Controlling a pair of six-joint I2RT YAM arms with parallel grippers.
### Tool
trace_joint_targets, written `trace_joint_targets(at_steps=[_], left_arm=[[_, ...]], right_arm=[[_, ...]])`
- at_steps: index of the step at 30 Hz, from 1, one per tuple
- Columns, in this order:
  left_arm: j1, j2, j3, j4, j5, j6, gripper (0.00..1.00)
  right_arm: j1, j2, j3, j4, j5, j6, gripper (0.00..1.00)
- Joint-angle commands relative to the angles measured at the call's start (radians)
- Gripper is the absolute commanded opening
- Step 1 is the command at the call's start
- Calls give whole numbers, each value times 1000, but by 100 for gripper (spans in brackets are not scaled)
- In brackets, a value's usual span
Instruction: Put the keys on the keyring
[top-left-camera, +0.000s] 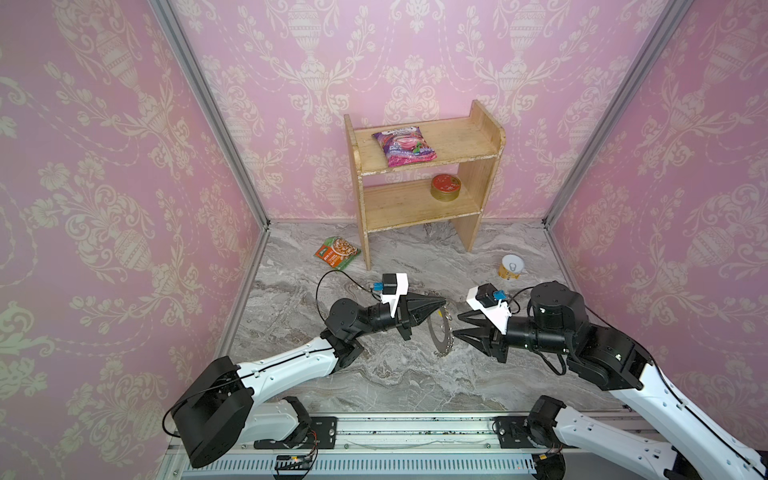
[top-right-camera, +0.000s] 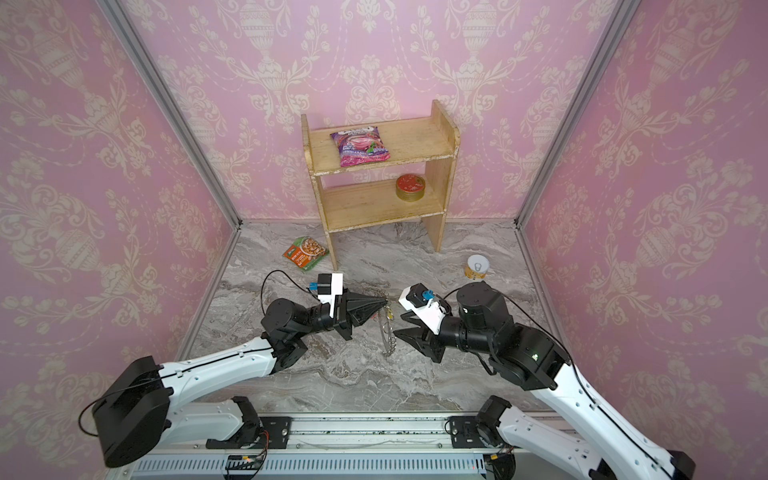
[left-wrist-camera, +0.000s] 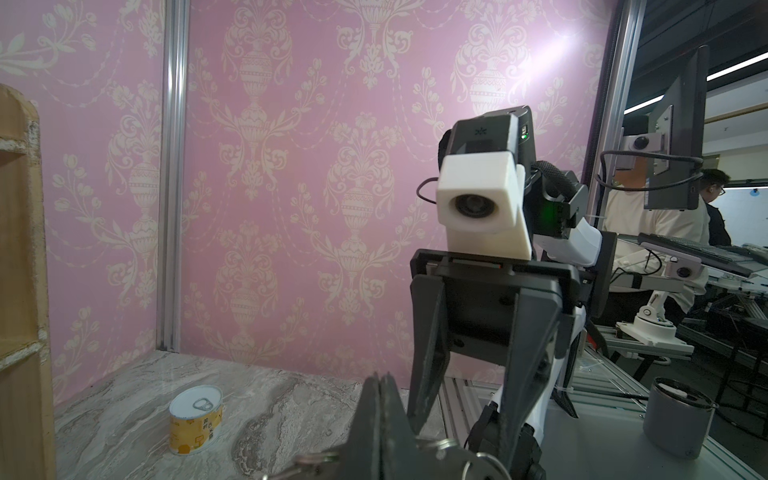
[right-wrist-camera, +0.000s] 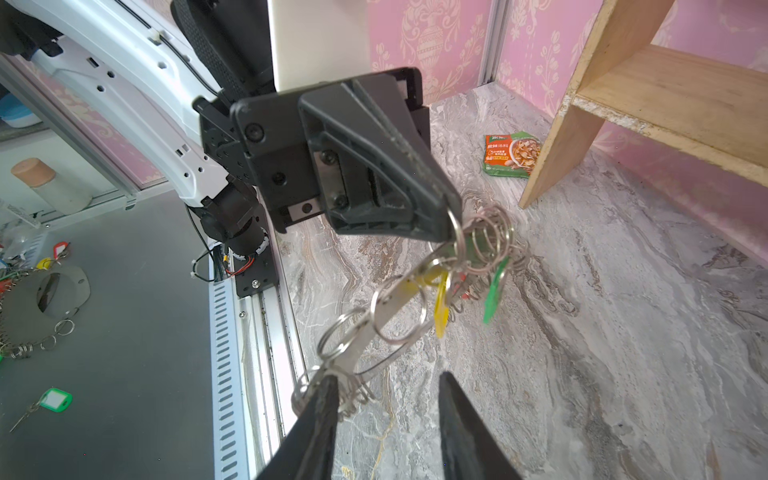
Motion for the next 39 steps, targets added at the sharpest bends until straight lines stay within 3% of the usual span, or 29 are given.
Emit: trace_joint_targets(at_steps=[1,16,39], left_arm=[[7,-20,17,29,44,-9,0],[7,-23,29,-13,95,0,0],[5,-8,51,15,120,-22,0]], right_arm=[[-13,-3,34,-30,15,-38,42],[-64,-17,48,23,36,-65,38],[-68,34,-37,197,-119,28,20]])
